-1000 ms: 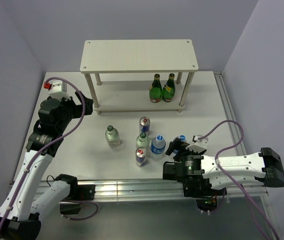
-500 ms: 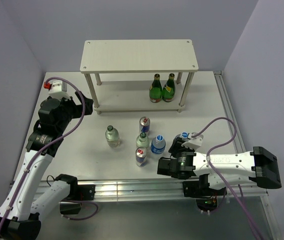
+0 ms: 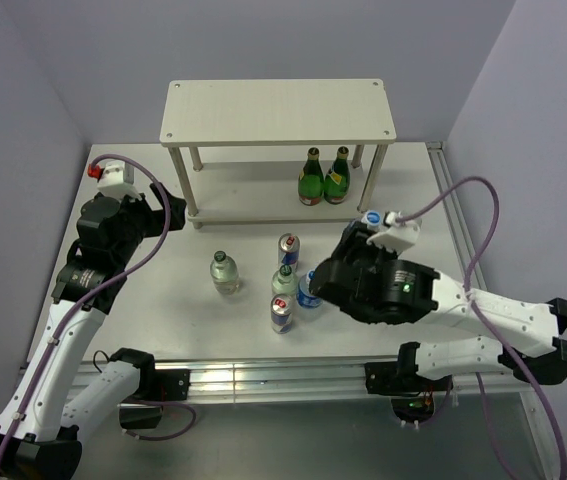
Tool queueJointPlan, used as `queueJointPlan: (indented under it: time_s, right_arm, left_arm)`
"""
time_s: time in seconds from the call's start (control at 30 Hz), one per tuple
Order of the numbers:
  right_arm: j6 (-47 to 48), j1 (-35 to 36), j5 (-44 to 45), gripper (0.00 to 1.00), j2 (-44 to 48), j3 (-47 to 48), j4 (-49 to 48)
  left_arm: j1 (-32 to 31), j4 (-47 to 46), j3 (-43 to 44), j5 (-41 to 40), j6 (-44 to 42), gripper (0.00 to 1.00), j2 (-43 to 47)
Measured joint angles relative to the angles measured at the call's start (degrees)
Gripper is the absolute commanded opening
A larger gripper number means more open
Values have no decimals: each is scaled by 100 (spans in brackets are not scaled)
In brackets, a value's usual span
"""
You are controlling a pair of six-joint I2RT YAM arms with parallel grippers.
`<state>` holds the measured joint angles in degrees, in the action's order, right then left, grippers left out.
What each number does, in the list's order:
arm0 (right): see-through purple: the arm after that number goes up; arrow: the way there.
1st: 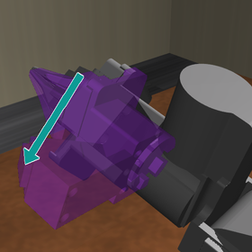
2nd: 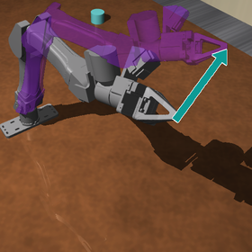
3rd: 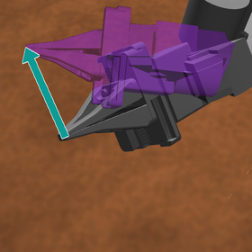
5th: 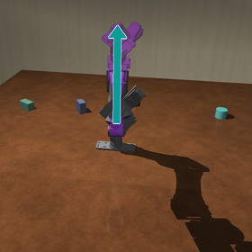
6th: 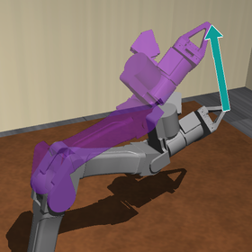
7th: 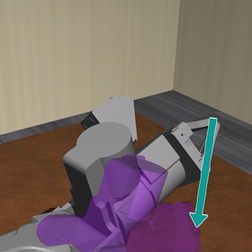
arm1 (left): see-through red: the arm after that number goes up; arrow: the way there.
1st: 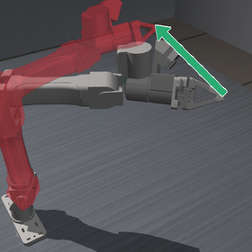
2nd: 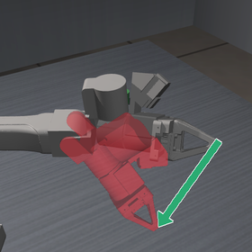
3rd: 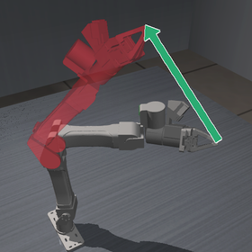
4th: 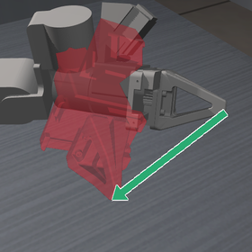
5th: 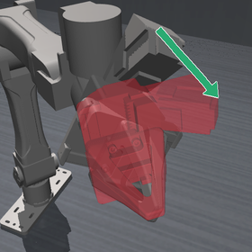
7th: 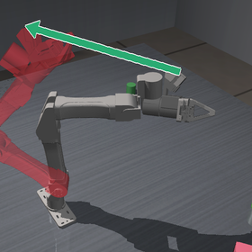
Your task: Place and organize the beverage onto the shelf
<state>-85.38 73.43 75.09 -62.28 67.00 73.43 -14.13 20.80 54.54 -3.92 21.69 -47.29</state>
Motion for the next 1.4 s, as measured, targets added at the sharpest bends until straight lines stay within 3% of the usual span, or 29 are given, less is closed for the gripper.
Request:
queueJointPlan:
  time_s: [0.13, 0.27, 0.37, 0.5, 0.63, 0.9, 1.1, 1.4]
  right_arm:
    - [3182, -424, 245, 0, 111, 627, -1790]
    - [6308, -1128, -125, 0, 289, 592, -4450]
    - [7755, -1639, -422, 0, 280, 741, -5517]
    - [9007, -2009, -758, 0, -280, 1858, -6098]
    - [9423, -2334, -1292, 0, -977, 3211, -6282]
    - [9204, -3346, -2326, 0, -2463, 6013, -5436]
    - [8649, -3987, -3095, 0, -3394, 7025, -4701]
    - [7910, -4629, -4006, 0, -4229, 7093, -3832]
  left_arm:
    - [0, 11, 0, -2, 0, 97, 0]
    - [0, 11, 0, -2, -2, 97, 0]
    - [0, 11, 0, -2, -2, 97, 0]
    - [0, 11, 0, -17, -2, 97, 0]
    - [0, 11, 0, -42, -2, 97, 0]
    - [0, 11, 0, -44, -4, 97, 0]
    - [2, 11, 0, -48, -7, 97, 0]
    - [278, 11, 0, -42, -9, 97, 4]
